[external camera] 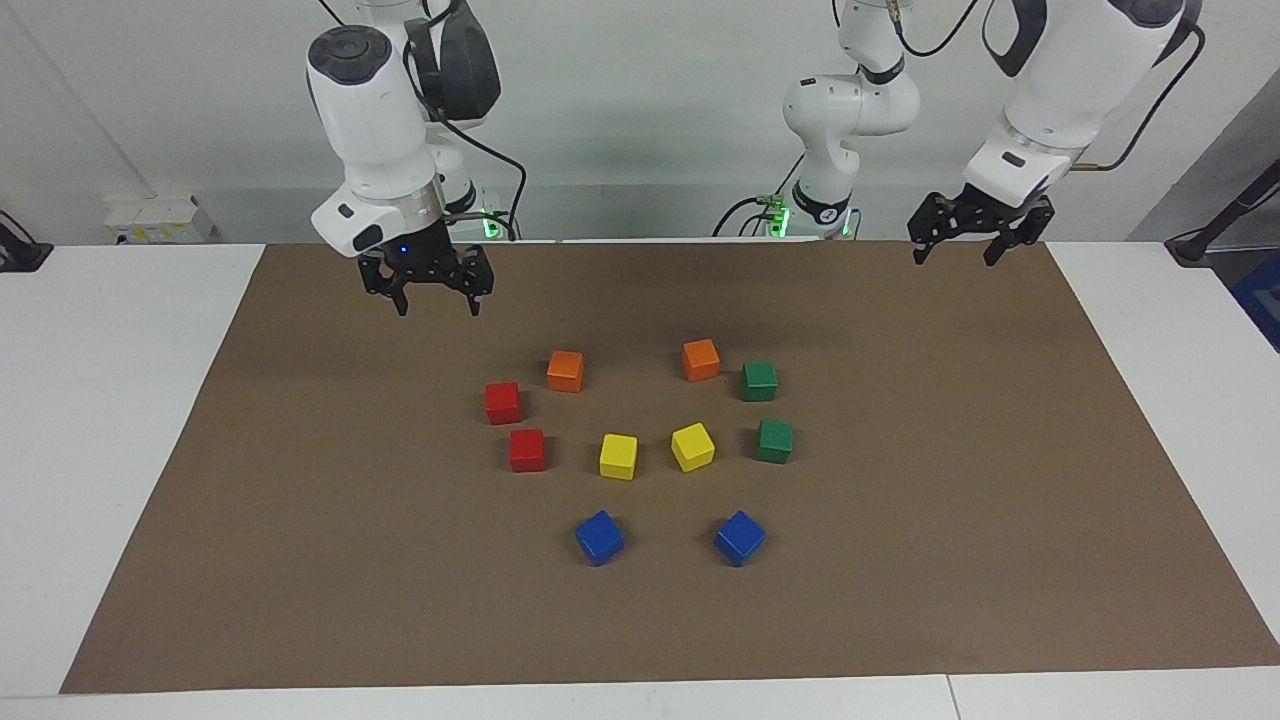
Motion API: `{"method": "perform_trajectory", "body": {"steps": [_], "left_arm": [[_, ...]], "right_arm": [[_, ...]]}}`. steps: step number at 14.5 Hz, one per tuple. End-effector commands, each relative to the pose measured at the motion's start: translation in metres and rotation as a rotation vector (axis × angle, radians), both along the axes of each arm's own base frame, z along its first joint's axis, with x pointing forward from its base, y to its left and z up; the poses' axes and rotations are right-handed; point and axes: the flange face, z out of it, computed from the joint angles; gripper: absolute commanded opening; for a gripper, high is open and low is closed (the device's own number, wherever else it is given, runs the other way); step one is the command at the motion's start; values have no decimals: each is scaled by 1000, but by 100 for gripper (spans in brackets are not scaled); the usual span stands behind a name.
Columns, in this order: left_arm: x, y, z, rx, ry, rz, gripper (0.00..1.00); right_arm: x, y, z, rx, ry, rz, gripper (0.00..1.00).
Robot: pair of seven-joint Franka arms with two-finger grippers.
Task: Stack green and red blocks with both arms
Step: 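Reach the left gripper to the nearer green block while the right gripper reaches the red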
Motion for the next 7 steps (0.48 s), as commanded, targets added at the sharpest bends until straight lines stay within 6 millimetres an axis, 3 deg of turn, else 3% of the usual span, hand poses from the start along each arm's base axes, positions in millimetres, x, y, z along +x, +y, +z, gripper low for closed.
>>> {"method": "perform_trajectory", "body": {"steps": [1,5,7], "left_arm": [[-16,-32,-26,-2,-40,-49,100],[3,-71,-81,-54,-24,-66,100],[12,-100,-116,-50,-6,-85,100]], "right_arm": [[-6,5,-31,7,-5,-1,100],[-12,10,-69,10,-5,10,100],[-13,10,-87,13,-15,11,100]]}}
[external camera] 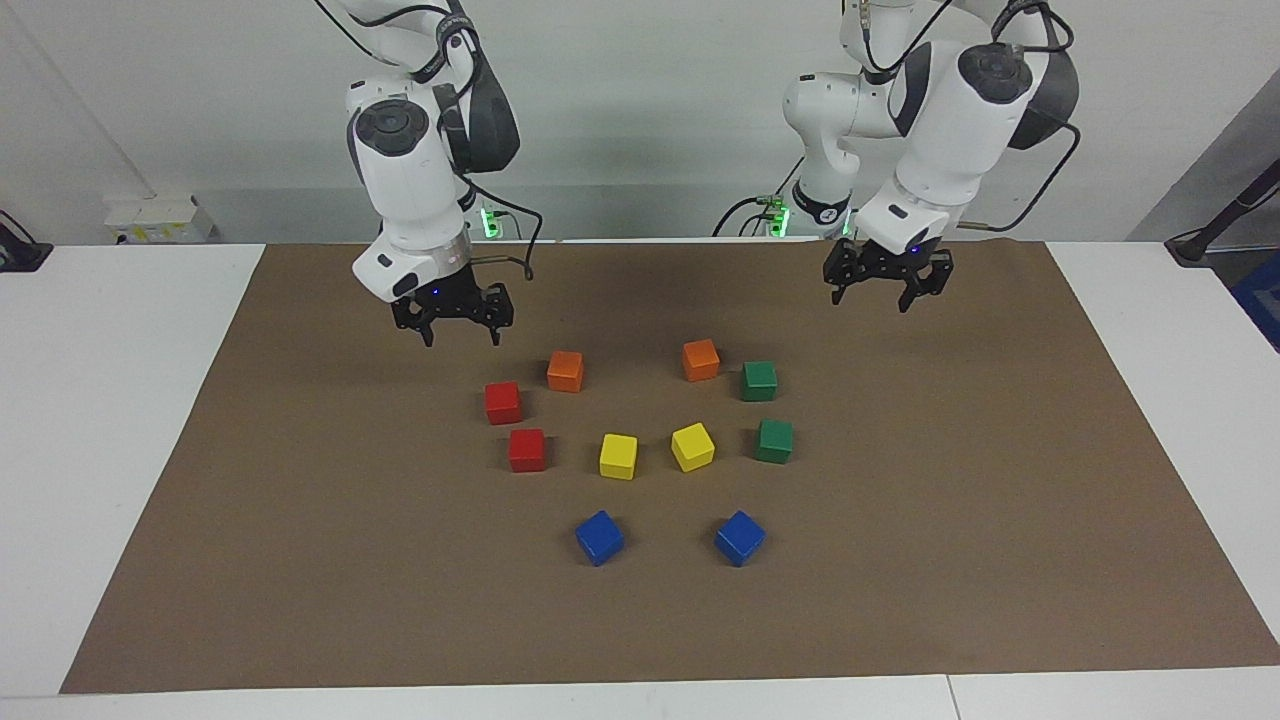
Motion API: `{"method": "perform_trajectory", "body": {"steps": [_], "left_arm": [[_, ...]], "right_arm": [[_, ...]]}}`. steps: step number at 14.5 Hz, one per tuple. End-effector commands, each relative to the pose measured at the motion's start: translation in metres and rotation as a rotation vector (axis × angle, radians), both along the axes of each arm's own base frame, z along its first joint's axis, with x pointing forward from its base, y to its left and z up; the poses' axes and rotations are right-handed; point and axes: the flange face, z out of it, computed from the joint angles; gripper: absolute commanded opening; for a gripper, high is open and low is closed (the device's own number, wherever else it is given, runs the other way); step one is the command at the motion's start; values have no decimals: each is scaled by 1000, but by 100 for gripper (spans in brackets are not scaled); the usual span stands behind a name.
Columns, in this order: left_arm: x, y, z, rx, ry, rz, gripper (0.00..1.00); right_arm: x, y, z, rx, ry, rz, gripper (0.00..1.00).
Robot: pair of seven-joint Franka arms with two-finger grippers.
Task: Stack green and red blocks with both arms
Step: 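Reach the left gripper to the nearer green block while the right gripper reaches the red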
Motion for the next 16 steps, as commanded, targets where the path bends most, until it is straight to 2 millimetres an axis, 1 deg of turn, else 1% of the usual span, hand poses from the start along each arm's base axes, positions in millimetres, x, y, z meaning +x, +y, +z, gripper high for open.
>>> {"method": "perform_trajectory", "body": {"steps": [1,2,4,5,6,7,9,10,12,14,15,16], "left_arm": [[12,-33,-47,-9,15,26,100],[17,-39,-59,-11,8,53,100],[17,-44,-80,-20,-6,63,100],[18,-53,-94,-20,1,71,100],[19,-62,-104,-21,-3,91,100],[18,-64,-112,-20,1,96,100],[15,-63,-123,-19,0,98,100],[13,-62,-130,-19,-1,101,100],[7,-62,-143,-23,-16,100,100],[0,-66,-155,-27,-27,104,100],[-6,-70,-160,-27,-26,113,100],[-8,-76,-162,-30,-32,120,100]], "right_arm": [[-4,2,-24,13,-20,-12,100],[-2,3,-30,14,-19,-12,100],[2,4,-44,16,-13,-27,100],[4,8,-50,18,-17,-22,100],[6,12,-58,20,-18,-17,100],[7,12,-64,22,-19,-29,100],[9,15,-73,27,-26,-45,100],[8,21,-79,27,-23,-39,100],[9,23,-90,30,-25,-43,100],[7,22,-102,34,-35,-43,100],[7,21,-108,36,-38,-44,100],[6,21,-111,35,-35,-43,100]]}}
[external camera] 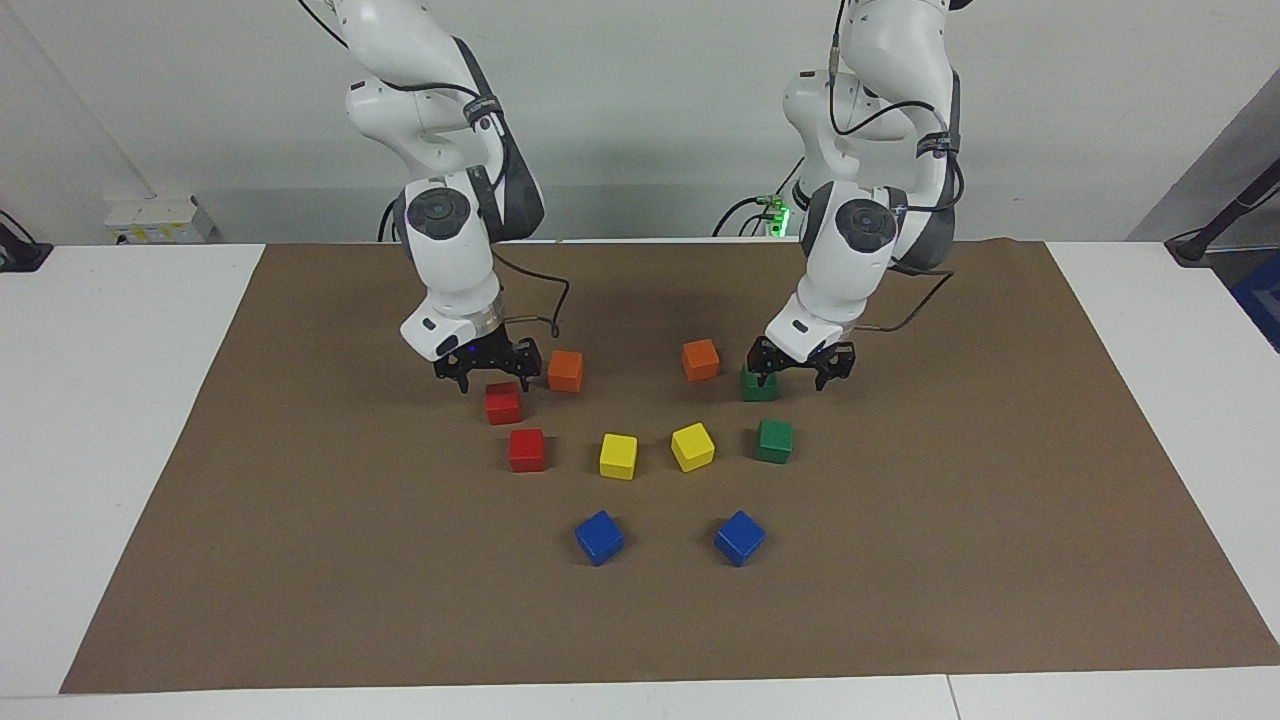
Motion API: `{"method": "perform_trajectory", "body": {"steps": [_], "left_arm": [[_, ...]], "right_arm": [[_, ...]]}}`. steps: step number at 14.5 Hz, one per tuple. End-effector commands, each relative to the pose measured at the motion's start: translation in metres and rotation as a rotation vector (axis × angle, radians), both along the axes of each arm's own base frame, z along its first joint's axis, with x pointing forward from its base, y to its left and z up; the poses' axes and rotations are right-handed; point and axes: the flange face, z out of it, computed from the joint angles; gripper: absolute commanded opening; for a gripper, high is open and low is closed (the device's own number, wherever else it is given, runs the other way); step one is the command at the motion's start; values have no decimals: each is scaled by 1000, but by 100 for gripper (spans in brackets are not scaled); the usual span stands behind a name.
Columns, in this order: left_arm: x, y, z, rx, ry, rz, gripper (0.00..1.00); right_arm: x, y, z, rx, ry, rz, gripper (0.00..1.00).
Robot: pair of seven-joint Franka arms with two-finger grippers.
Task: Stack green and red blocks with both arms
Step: 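Grasp the green block with the left gripper while the right gripper grasps the red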
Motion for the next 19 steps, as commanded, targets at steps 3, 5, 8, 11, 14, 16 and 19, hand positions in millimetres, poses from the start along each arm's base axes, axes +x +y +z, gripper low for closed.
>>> {"method": "perform_trajectory", "body": {"steps": [3,5,8,11,14,16,19], "left_arm": [[-14,-11,-8,-15,-16,24,100],[-16,-10,-11,-13,-13,24,100],[-18,-17,-22,-14,-16,12,100],[-21,-26,-38,-8,-5,-1,100],[-23,-33,-46,-5,2,-19,100],[-25,-32,-47,-2,8,-27,100],[-26,-32,-47,2,17,-26,95]], "right_arm": [[-6,-6,-20,12,-14,-23,100],[-8,-4,-24,11,-8,-25,100],[-6,-3,-29,14,-14,-25,100],[-7,0,-41,15,-10,-35,99],[-10,0,-46,13,-3,-29,45],[-12,0,-45,6,16,-26,0],[-2,-5,-19,-8,49,-19,0]]}}
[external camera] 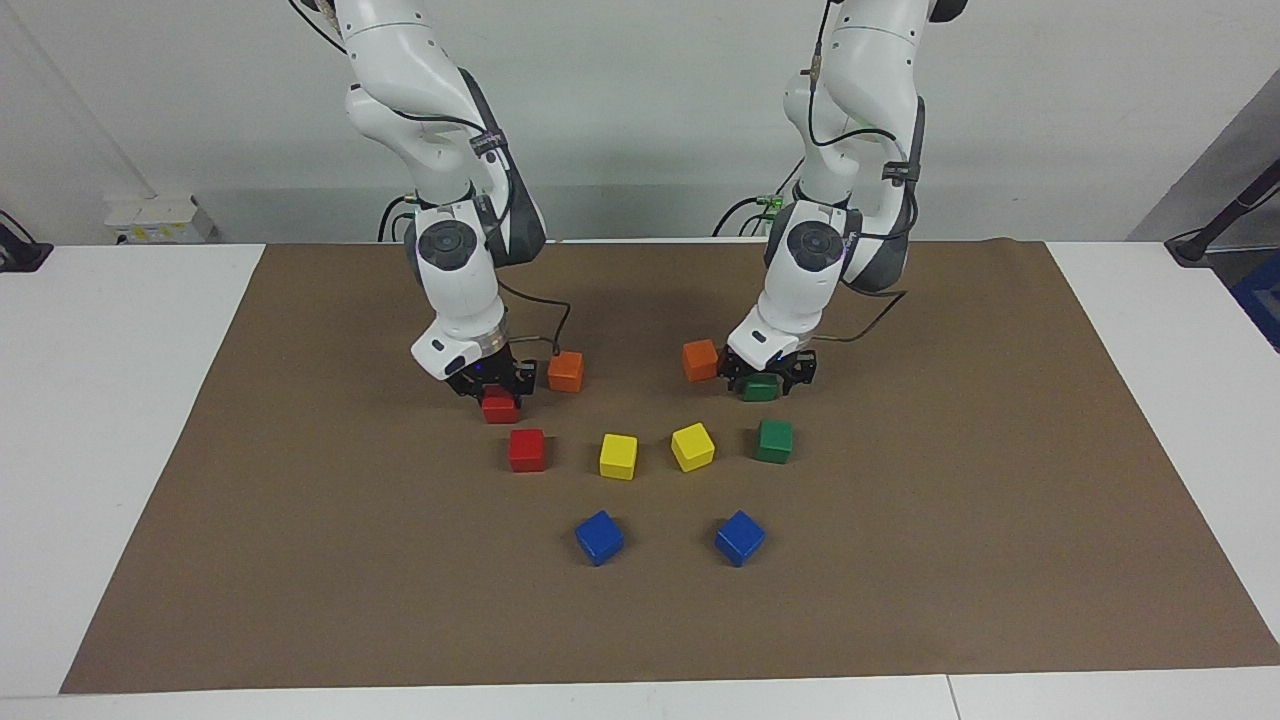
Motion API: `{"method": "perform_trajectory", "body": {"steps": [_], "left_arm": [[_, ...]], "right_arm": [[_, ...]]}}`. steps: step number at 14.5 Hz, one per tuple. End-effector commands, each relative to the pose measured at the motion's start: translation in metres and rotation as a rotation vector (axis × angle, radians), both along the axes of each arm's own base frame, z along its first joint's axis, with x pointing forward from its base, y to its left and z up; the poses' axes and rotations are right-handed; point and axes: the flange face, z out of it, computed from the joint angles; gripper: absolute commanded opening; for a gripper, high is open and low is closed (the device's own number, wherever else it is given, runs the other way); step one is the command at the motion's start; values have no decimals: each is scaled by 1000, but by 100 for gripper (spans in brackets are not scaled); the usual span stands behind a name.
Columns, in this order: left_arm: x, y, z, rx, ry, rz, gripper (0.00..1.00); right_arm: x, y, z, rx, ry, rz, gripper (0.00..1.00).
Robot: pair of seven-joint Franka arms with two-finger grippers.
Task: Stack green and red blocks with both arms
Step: 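Grasp the green block with the left gripper while the right gripper grasps the red, then carry the green block outward with the left gripper while the right gripper carries red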
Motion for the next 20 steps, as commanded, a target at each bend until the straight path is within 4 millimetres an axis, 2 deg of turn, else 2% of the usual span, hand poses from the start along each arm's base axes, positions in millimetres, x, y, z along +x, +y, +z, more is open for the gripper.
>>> {"method": "perform_trajectory", "body": {"steps": [1,4,5,6,7,9,10,12,15,18,20], "left_arm": [[-6,2,-4,-2,9,6,90],[-14,-1,-6,12,36,-5,63],[-16,-2,-7,17,46,-5,44],[-17,-1,-7,21,55,-1,12],[-17,0,-7,24,60,0,0],[-14,1,-4,21,55,6,0],[-11,4,-1,20,55,13,0],[-1,10,21,15,49,29,0],[24,49,93,10,57,93,0],[35,94,168,4,60,149,0],[31,134,203,-3,50,142,0]], "right_arm": [[14,-11,37,-7,27,5,0],[43,-70,59,-7,15,84,0],[47,-92,58,-6,3,106,0],[50,-111,58,-7,-2,117,0],[53,-129,59,-9,-16,125,0],[57,-171,52,-11,-24,128,0],[57,-179,50,-12,-26,127,0],[60,-190,43,-12,-39,111,0],[65,-206,26,-13,-54,121,0],[63,-207,18,-10,-42,121,0],[62,-206,15,-10,-37,128,0]]}}
